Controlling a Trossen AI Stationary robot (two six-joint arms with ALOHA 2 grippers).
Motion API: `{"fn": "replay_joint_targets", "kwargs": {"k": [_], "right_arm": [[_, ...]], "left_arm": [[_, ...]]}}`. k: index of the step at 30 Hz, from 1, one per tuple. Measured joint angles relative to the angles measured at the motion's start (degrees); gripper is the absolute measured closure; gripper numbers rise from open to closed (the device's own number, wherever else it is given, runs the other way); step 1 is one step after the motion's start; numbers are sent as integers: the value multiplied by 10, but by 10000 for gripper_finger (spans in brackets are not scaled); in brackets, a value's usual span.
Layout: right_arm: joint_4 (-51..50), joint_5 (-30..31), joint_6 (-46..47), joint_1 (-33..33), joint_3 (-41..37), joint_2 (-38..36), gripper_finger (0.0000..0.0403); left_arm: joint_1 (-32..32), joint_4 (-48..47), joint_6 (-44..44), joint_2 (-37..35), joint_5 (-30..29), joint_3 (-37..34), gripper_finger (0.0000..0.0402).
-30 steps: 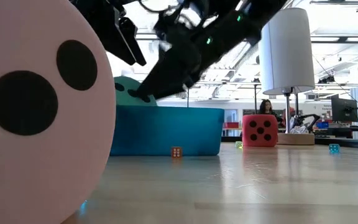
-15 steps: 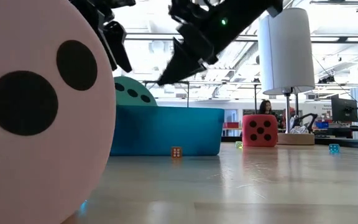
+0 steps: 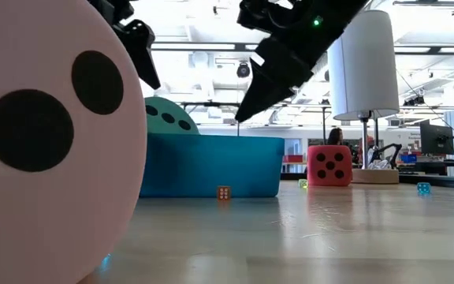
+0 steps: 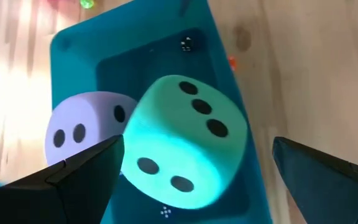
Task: Pick & Place Dice
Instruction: Put the large light green dice into the blue bin
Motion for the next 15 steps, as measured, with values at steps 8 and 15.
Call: {"fn": "replay_joint_targets", "kwargs": {"k": [8, 15], "right_arm": [[3, 0, 2, 9, 0, 0, 4], [2, -7, 15, 15, 0, 0, 4]], "left_arm": [[23, 0, 2, 7, -65, 0, 2], [27, -31, 0, 7, -66, 0, 2]]}}
